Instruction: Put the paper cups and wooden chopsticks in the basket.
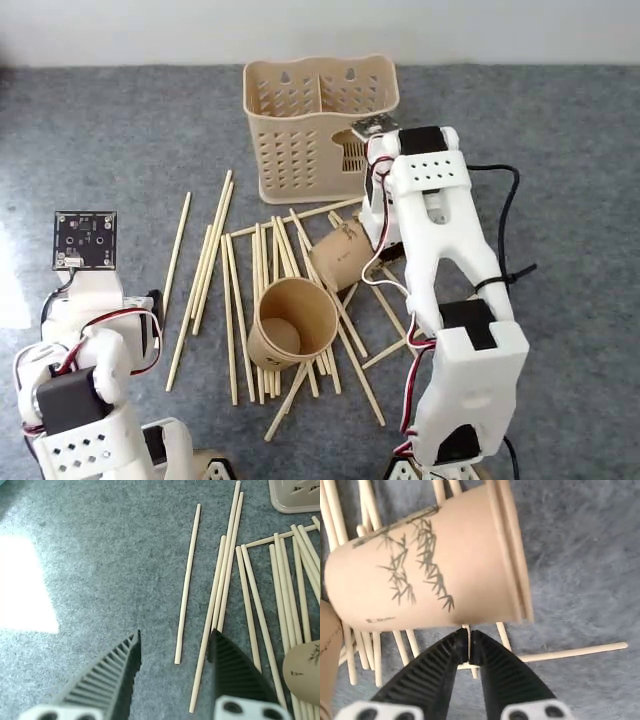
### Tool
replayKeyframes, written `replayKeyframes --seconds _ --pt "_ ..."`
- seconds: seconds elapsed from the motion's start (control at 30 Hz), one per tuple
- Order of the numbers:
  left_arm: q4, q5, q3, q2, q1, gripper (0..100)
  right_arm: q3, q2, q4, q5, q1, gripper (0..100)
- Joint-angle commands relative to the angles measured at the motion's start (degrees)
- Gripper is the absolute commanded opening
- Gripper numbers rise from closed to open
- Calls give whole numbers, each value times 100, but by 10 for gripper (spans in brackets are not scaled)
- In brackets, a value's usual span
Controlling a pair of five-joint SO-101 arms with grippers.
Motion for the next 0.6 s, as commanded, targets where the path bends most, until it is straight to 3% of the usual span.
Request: replayKeyframes --seconds 0.0,0.33,0.57 --pt "-97 -26 -48 18 0 214 -123 -673 215 167 -48 9" --pt "-97 -26 -48 18 0 214 132 -2334 523 167 154 9" --pt "-97 -26 -48 18 0 214 1292 -3670 514 132 637 10"
